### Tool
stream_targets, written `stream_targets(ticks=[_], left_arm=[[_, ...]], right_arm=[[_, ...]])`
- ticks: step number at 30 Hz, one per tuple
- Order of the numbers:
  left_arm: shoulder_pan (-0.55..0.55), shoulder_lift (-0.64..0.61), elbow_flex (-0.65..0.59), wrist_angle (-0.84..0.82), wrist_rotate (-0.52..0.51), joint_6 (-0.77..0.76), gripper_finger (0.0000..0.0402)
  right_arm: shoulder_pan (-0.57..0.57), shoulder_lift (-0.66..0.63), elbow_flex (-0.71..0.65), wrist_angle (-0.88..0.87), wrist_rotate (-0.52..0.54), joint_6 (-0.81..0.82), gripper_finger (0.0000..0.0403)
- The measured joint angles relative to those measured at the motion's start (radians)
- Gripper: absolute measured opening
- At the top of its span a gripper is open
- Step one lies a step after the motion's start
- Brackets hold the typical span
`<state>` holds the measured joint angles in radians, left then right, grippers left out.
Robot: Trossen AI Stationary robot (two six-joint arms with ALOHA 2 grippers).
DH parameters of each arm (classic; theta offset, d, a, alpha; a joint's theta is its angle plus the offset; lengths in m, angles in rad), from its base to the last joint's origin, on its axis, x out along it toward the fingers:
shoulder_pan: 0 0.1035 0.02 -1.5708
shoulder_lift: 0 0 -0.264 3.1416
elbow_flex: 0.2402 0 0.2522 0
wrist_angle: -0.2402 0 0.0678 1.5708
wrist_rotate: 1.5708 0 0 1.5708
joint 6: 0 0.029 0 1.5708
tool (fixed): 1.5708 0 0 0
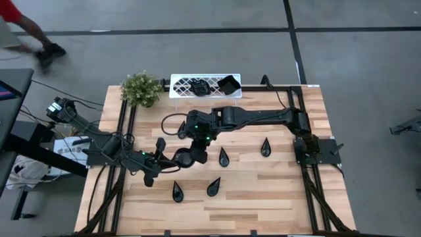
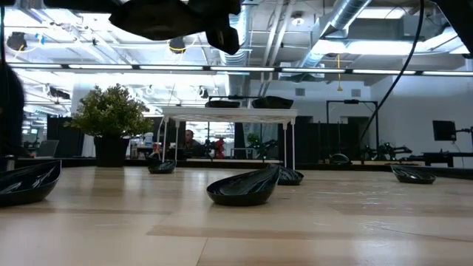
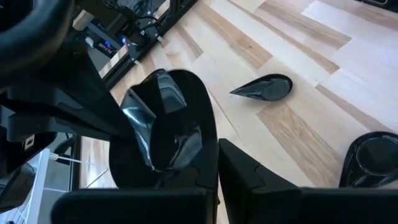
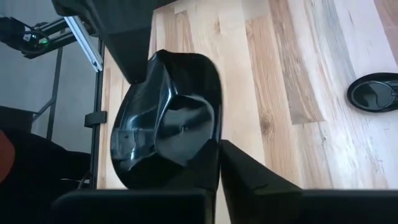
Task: Pick & Place Mini shaped plates
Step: Stack the leaf shaped plate on the top of the leaf shaped plates on the shelf
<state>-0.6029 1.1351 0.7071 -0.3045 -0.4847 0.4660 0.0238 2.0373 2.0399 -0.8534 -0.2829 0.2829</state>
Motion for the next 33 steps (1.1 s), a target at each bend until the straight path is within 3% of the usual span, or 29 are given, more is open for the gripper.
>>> stream_targets(ticks=[7, 13, 24, 33], left_arm=[[0.000, 0.000, 0.000, 0.054, 0.000, -0.003, 0.0014], [0.000, 0.000, 0.000, 0.100, -0.002, -0.010, 0.0045], [0.001, 0.000, 0.000, 0.092, -0.081, -0.241, 0.0148], [0.001, -0.001, 0.000, 0.013, -0.145, -0.356, 0.0163]], right_arm=[[-0.001, 0.000, 0.000, 0.001, -0.002, 0.007, 0.0007], [-0.001, 0.000, 0.000, 0.002, -0.007, 0.007, 0.0004], [-0.030, -0.016, 0.000, -0.049, -0.036, 0.004, 0.0001], [-0.094, -0.081, -0.001, -0.147, -0.016, -0.027, 0.0001]])
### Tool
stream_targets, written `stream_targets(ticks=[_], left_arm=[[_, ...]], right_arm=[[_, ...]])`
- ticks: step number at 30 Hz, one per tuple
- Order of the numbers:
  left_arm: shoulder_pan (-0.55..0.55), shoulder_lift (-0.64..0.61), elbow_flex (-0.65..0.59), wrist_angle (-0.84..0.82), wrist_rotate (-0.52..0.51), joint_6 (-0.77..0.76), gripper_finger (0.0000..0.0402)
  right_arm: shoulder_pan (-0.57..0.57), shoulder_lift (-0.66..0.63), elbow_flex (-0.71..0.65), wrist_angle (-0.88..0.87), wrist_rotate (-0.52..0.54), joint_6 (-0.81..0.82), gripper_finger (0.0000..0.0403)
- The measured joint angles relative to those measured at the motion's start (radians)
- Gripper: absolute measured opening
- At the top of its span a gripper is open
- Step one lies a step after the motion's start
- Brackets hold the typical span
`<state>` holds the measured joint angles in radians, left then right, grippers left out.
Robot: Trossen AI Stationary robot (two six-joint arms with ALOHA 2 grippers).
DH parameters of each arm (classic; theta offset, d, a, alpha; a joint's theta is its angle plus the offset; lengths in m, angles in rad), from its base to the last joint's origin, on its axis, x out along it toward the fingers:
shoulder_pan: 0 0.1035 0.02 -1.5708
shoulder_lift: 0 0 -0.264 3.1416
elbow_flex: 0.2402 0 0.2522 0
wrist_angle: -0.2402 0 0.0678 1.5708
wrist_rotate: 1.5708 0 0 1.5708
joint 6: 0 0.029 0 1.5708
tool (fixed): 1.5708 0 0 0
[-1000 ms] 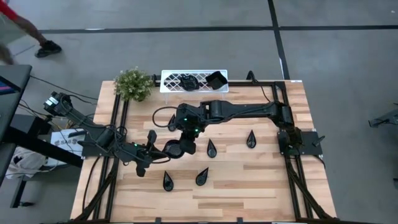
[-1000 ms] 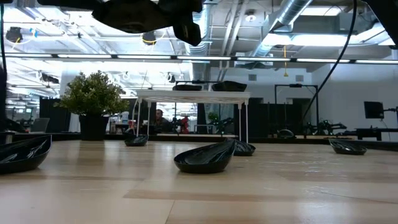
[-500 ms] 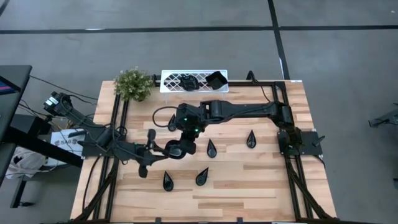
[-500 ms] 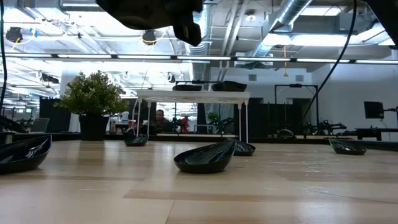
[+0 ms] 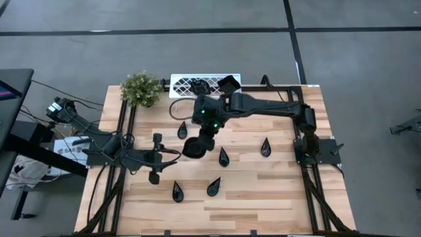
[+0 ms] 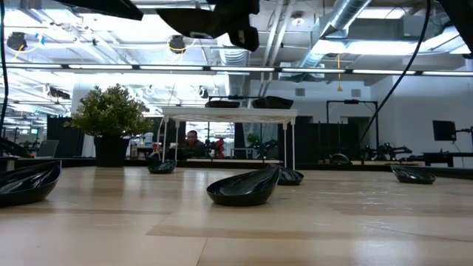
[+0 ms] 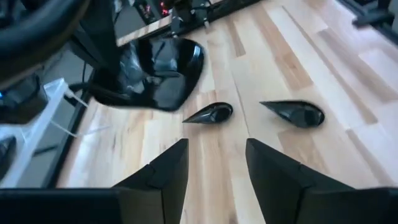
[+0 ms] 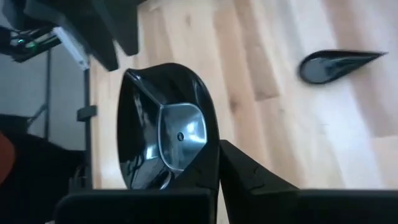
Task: Pick & Place Mini shaped plates
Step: Stack the leaf shaped plate on the top of the leaf shaped plates on the shelf
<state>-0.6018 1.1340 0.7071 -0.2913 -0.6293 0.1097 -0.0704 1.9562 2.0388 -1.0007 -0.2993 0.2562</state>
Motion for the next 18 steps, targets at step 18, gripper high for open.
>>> stream_targets(ticks=[18], left_arm=[[0.003, -0.055, -0.105, -0.007, -0.118, -0.628, 0.0163]], right_arm=[[-0.165, -0.179, 0.000, 0.012, 0.227, -0.119, 0.0000]])
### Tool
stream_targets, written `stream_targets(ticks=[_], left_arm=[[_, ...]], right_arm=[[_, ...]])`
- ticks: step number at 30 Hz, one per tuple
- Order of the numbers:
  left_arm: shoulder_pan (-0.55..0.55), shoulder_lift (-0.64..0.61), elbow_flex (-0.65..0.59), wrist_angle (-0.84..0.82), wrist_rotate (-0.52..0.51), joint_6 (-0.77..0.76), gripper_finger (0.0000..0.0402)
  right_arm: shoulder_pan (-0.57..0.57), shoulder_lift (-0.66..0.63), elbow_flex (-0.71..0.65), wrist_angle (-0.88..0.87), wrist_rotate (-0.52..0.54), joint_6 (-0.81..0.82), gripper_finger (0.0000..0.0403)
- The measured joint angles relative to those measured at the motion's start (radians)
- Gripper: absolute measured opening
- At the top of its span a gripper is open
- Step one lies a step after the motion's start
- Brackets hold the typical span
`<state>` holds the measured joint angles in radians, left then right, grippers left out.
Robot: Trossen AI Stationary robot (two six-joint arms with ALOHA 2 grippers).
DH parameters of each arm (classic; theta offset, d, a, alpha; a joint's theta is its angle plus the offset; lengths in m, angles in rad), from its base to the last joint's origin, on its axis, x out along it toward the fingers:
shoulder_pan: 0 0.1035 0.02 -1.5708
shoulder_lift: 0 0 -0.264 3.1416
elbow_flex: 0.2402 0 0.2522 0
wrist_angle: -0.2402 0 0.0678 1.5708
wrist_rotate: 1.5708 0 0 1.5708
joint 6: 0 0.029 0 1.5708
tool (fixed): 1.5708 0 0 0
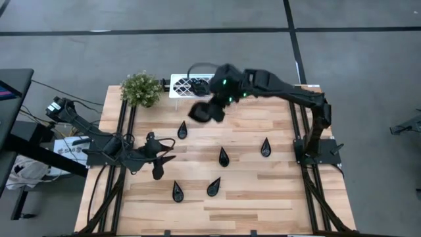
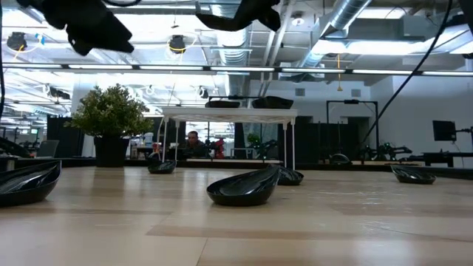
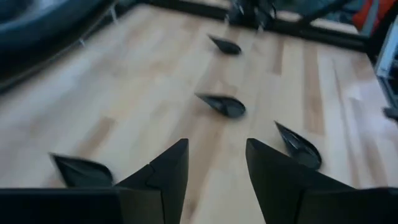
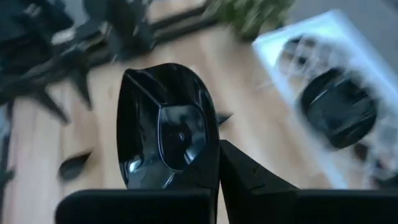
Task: Pick & Place Mini shaped plates
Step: Stack the leaf shaped plate on the top of the leaf shaped plates on the shelf
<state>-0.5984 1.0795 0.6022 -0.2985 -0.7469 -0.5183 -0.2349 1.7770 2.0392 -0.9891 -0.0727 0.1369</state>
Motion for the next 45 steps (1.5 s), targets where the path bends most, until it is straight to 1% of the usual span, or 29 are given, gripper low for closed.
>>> stream_targets(ticks=[3, 6, 9, 11, 13, 15, 19, 23, 28, 30, 34, 38, 42, 45], left_arm=[[0.032, -0.064, 0.000, 0.000, -0.087, 0.070, 0.0163], [0.100, -0.142, 0.000, 0.000, -0.183, 0.132, 0.0163], [0.201, -0.226, 0.000, 0.002, -0.193, 0.199, 0.0163], [0.281, -0.274, 0.000, 0.003, -0.159, 0.235, 0.0163], [0.365, -0.308, 0.000, 0.012, -0.094, 0.275, 0.0163], [0.458, -0.337, 0.000, 0.017, -0.033, 0.301, 0.0163], [0.613, -0.353, 0.000, 0.030, 0.057, 0.304, 0.0163], [0.713, -0.353, 0.000, 0.032, 0.119, 0.305, 0.0163], [0.773, -0.351, 0.000, 0.033, 0.149, 0.305, 0.0163], [0.779, -0.351, 0.000, 0.032, 0.149, 0.305, 0.0163], [0.782, -0.350, 0.000, 0.034, 0.150, 0.304, 0.0163], [0.782, -0.351, 0.000, 0.034, 0.150, 0.304, 0.0163], [0.782, -0.350, 0.000, 0.035, 0.150, 0.304, 0.0163], [0.782, -0.351, 0.000, 0.035, 0.150, 0.303, 0.0163]], right_arm=[[-0.055, -0.008, 0.000, 0.062, -0.001, -0.026, 0.0000], [-0.117, 0.001, 0.002, 0.122, -0.009, -0.056, 0.0000], [-0.193, 0.020, -0.004, 0.169, -0.016, -0.068, 0.0000], [-0.239, 0.048, -0.004, 0.248, -0.033, -0.060, 0.0000], [-0.289, 0.076, -0.008, 0.264, -0.059, -0.029, 0.0000], [-0.318, 0.114, -0.008, 0.338, -0.060, 0.027, 0.0000], [-0.360, 0.181, -0.008, 0.372, -0.060, 0.144, 0.0000], [-0.370, 0.223, -0.008, 0.374, -0.038, 0.172, 0.0000], [-0.362, 0.240, -0.008, 0.340, -0.028, 0.229, 0.0000], [-0.349, 0.240, -0.008, 0.324, 0.002, 0.232, 0.0000], [-0.313, 0.240, -0.008, 0.279, 0.096, 0.253, 0.0000], [-0.284, 0.240, -0.008, 0.253, 0.106, 0.271, 0.0002], [-0.262, 0.240, -0.008, 0.234, 0.153, 0.283, 0.0008], [-0.259, 0.240, -0.008, 0.220, 0.156, 0.288, 0.0009]])
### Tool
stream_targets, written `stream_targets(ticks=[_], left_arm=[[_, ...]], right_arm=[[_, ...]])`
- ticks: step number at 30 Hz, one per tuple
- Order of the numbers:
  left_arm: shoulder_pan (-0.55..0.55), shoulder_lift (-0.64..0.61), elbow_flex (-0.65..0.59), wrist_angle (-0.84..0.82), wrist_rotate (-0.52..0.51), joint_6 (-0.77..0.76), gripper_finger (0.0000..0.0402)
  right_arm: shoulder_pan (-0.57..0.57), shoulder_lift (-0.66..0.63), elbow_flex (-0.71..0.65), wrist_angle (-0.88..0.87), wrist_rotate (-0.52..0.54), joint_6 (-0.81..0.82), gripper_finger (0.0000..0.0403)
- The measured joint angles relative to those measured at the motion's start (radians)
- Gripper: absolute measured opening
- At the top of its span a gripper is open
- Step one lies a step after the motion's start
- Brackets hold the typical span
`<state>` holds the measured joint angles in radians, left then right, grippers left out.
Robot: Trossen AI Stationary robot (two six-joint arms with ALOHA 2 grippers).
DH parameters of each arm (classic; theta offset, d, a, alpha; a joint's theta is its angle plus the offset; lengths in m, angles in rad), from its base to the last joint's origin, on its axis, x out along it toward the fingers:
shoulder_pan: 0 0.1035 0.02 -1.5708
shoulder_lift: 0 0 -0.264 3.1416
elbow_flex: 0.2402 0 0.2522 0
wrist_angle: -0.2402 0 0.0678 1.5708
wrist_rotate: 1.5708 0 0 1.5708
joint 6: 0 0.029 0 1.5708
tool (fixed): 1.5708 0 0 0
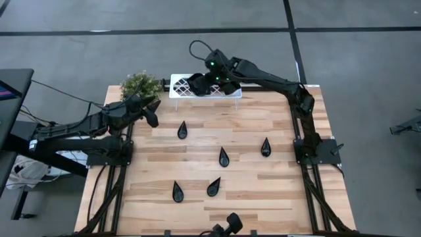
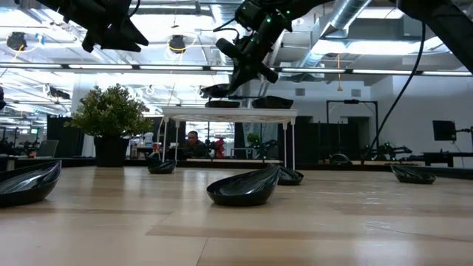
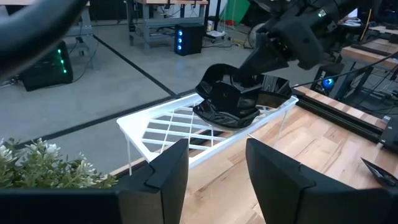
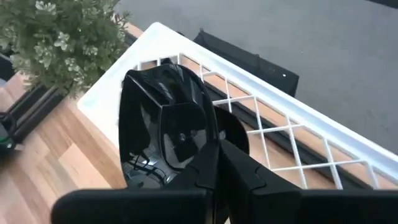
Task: Pick & Place Mini shaped plates
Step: Stack the leaf shaped plate on the top of the leaf shaped plates on the shelf, then put the drop shaped plate on the shelf
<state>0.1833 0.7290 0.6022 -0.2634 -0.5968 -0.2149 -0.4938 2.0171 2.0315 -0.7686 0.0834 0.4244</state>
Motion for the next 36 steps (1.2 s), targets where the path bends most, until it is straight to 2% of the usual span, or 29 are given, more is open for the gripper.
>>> stream_targets(ticks=[13, 20, 24, 30, 36], left_arm=[[0.000, 0.000, 0.000, 0.000, 0.000, -0.002, 0.0163], [-0.009, 0.000, 0.000, 0.000, 0.000, -0.002, 0.0163], [-0.009, 0.000, 0.000, 0.000, 0.039, -0.002, 0.0163], [-0.010, -0.002, 0.000, -0.002, 0.134, -0.004, 0.0163], [-0.045, -0.018, -0.001, -0.004, 0.143, -0.073, 0.0163]], right_arm=[[-0.006, 0.000, 0.000, -0.015, 0.004, 0.018, 0.0016], [-0.006, 0.000, 0.000, -0.017, 0.004, -0.028, 0.0074], [-0.001, 0.000, 0.000, -0.001, 0.006, -0.084, 0.0107], [0.052, -0.059, 0.000, 0.026, 0.146, -0.181, 0.0131], [0.149, -0.172, 0.000, 0.071, 0.289, -0.311, 0.0137]])
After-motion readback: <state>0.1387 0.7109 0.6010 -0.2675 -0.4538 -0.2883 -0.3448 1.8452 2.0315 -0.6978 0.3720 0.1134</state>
